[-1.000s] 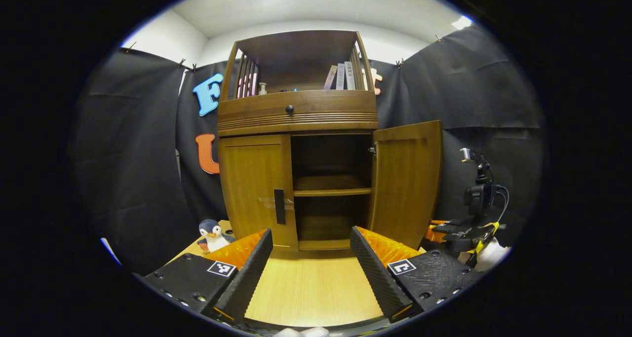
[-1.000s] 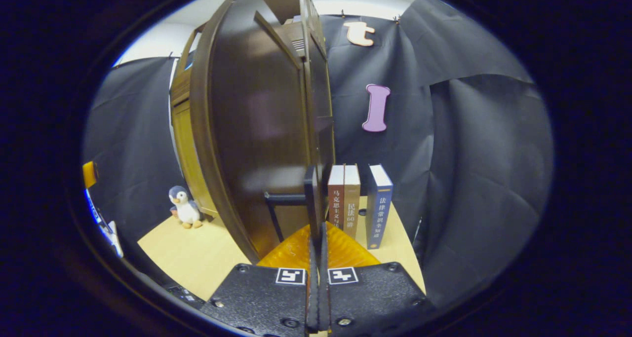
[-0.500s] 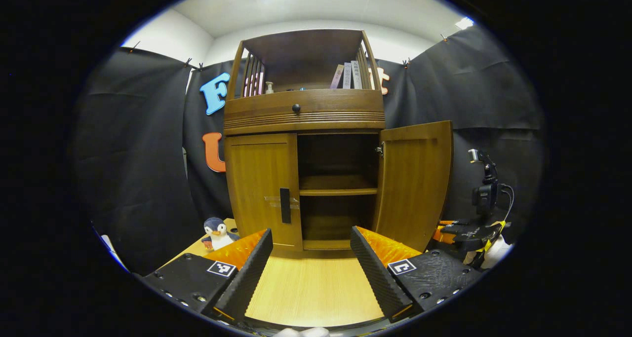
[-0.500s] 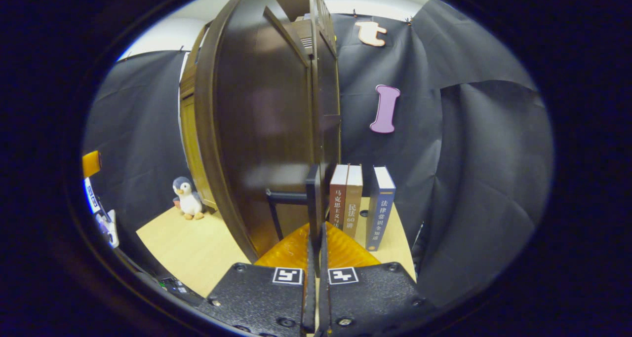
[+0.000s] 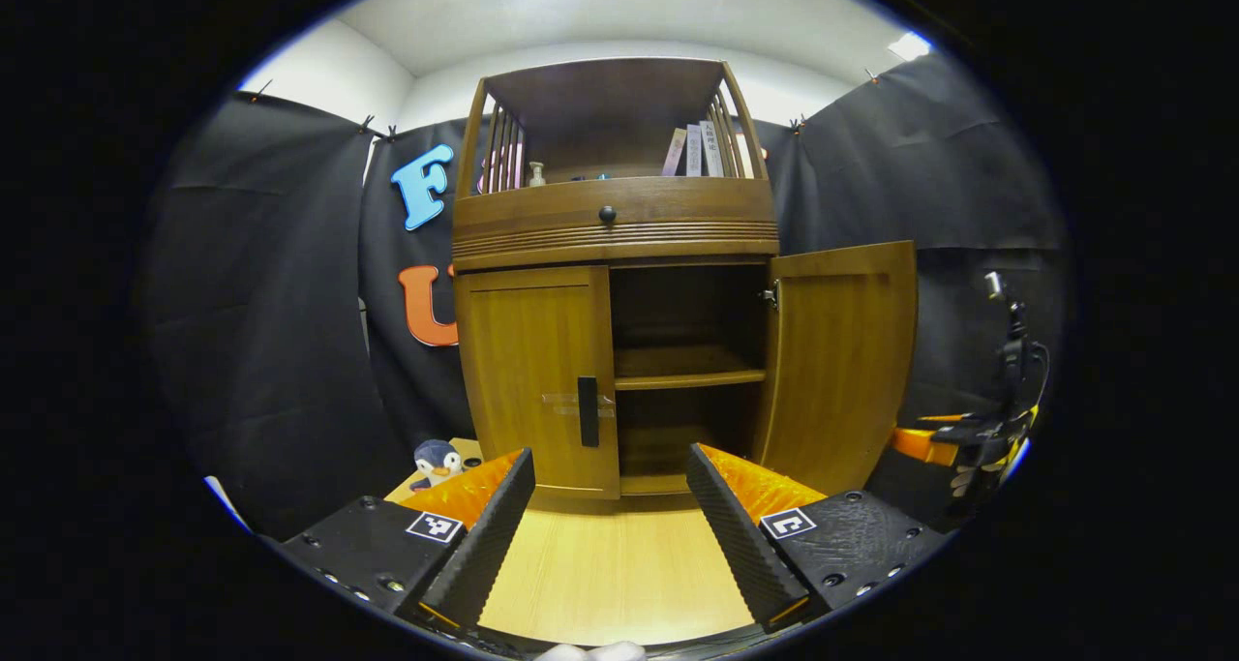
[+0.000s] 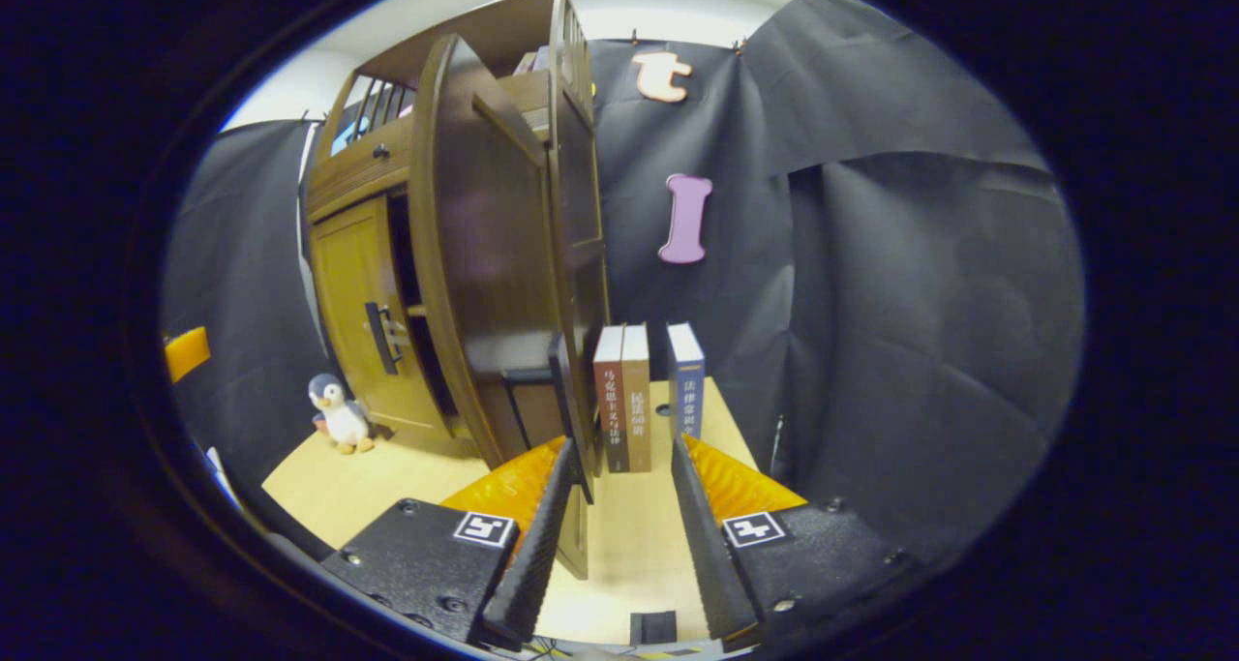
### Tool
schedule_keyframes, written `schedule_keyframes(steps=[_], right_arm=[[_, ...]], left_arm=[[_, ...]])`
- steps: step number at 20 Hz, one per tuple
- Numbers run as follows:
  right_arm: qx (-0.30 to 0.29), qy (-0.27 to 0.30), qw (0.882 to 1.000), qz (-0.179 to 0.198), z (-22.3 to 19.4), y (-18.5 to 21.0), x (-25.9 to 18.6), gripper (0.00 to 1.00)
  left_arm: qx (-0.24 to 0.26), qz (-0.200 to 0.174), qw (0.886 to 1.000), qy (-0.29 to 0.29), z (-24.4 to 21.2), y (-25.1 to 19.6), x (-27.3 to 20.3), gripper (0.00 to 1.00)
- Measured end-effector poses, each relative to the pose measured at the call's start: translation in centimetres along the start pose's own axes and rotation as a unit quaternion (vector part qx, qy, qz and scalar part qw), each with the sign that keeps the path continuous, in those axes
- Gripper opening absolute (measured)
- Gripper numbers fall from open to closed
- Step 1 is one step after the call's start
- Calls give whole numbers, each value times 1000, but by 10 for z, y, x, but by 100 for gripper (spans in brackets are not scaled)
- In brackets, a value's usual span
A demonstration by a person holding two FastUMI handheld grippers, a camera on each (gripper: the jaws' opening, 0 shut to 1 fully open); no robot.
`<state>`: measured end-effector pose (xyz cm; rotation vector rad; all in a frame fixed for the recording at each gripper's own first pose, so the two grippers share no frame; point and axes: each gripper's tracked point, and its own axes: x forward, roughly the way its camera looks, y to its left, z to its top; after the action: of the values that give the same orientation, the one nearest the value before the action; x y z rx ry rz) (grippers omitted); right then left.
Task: Open the right door of the double-door shoe cabinet with the right hand, and open the left door with the left hand.
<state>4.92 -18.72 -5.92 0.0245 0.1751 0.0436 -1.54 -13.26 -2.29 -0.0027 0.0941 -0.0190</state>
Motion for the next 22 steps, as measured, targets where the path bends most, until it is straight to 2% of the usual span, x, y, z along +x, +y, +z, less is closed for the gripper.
schedule_keyframes(steps=[3,8,11,12,14,17,22], right_arm=[[-10,-24,999,-34,16,7,-20,86],[-28,-51,996,-61,31,45,-54,99],[-31,-70,994,-77,29,78,-62,99],[-27,-72,994,-77,27,90,-62,99],[-22,-61,996,-67,16,109,-60,99],[-21,-44,997,-63,8,125,-64,99],[-42,-24,996,-71,7,139,-69,99]], left_arm=[[4,-5,1000,-5,0,23,12,96],[1,-15,1000,-12,-4,58,41,96],[-3,-26,1000,-11,-11,72,57,100],[-3,-31,999,-9,-13,75,62,96],[-2,-40,999,-8,-19,79,72,96],[-3,-56,998,-9,-25,77,99,96],[-3,-70,997,-17,-31,66,168,96]])
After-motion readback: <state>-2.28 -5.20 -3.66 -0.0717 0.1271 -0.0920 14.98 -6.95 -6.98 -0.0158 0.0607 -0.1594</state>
